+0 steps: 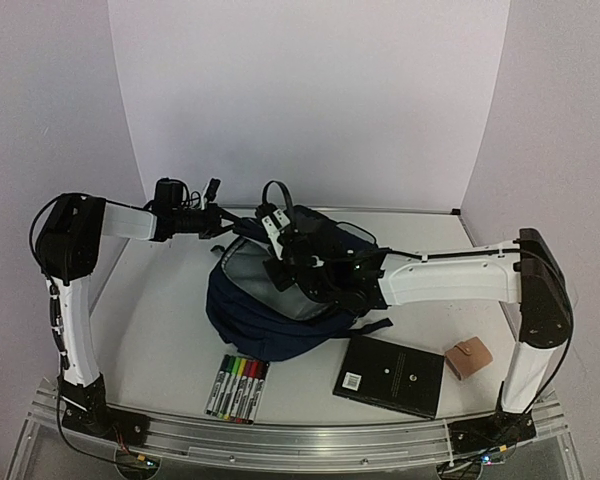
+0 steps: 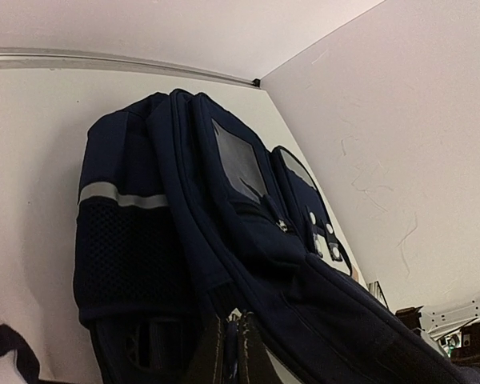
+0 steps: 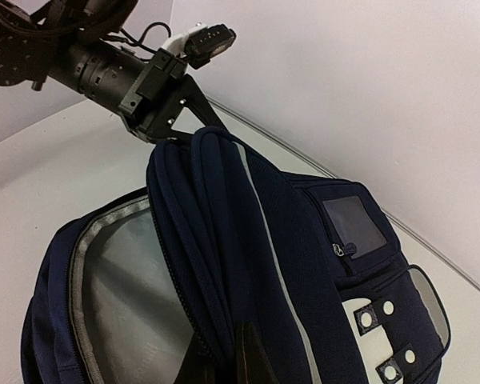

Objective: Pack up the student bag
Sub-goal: Unzip the student bag at the center of the board.

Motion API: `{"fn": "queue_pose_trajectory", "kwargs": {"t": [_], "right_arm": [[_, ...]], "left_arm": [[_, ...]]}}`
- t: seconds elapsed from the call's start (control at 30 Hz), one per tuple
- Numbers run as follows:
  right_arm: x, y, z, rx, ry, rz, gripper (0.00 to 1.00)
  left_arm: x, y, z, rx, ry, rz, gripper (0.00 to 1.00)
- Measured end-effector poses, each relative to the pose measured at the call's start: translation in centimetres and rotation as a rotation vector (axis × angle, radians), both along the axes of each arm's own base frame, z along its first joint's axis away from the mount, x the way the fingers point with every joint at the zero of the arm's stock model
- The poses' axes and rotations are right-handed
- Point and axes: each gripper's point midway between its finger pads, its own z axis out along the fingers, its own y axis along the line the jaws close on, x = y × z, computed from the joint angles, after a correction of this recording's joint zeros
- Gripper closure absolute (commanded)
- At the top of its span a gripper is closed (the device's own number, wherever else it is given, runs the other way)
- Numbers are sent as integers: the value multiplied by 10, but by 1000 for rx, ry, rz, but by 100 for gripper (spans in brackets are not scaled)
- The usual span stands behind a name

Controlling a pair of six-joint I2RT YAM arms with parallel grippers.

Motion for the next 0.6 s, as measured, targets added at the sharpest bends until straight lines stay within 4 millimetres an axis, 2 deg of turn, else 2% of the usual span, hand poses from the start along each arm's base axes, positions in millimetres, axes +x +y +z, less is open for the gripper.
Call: {"fn": "queue_pose_trajectory", "kwargs": {"t": [0.17, 0.47, 0.6], "right_arm": [[0, 1, -1, 12, 10, 5, 100], [3, -3, -4, 30, 26, -11, 100], [4, -7, -4, 41, 31, -29, 100]], "left_arm": [[17, -9, -9, -28, 6, -40, 100], [31, -21, -10, -72, -13, -94, 99], [37, -31, -9, -80, -27, -112, 94]]}}
